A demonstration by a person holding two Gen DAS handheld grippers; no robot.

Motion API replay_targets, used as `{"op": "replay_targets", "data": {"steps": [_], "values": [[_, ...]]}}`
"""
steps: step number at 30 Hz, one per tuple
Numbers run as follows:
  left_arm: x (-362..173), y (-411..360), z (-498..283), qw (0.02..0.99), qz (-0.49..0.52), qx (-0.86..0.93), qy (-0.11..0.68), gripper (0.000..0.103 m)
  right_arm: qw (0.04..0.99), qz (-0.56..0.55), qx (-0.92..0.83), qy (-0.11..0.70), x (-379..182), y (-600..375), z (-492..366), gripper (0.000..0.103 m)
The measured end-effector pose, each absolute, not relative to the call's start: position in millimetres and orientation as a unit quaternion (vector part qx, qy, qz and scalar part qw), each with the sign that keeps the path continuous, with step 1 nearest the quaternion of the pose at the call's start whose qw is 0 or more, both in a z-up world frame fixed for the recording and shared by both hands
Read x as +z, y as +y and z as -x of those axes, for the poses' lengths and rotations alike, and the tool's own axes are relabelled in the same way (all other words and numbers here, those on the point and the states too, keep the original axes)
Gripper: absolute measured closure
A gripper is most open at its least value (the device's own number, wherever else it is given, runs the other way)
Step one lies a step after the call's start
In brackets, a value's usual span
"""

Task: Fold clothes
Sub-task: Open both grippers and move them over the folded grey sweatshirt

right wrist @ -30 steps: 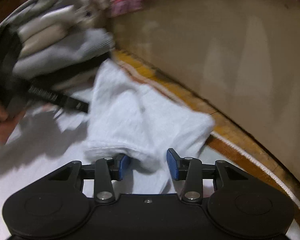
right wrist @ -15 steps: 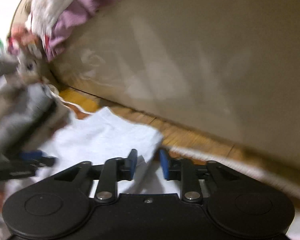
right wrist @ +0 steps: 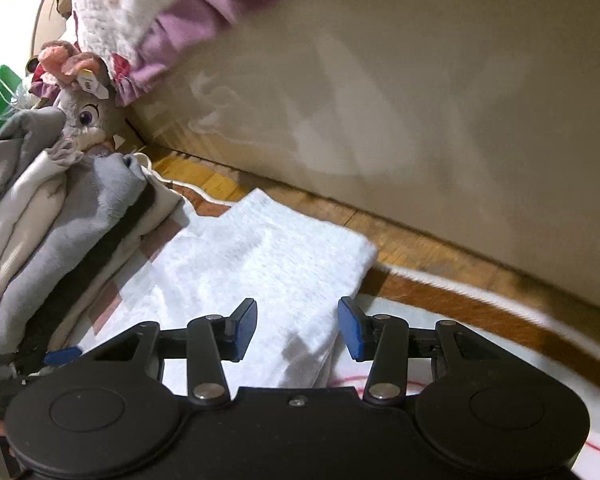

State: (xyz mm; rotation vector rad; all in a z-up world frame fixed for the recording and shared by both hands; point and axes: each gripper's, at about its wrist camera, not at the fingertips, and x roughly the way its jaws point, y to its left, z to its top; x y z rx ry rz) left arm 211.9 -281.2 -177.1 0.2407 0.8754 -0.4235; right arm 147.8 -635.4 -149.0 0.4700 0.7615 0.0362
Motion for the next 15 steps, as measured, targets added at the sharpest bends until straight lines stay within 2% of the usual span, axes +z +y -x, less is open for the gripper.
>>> {"op": "replay_targets", "data": {"steps": [7, 10, 15], "values": [[-184, -246, -181, 0.88, -0.047, -0.184, 0.436, 0.048, 0.907, -0.196, -0.05, 0.37, -93, -651, -23, 0.048], [-187, -239, -170, 0.883, -0.018, -0.186, 0.431, 0.046, 0.903, -0.187, -0.078, 0.38, -95, -679, 52, 0.048], [-188, -246, -160, 0.886, -0.055, -0.196, 0.416, 0.045, 0.89, -0.193, -0.161, 0.381, -112, -733, 159, 0.049]]}}
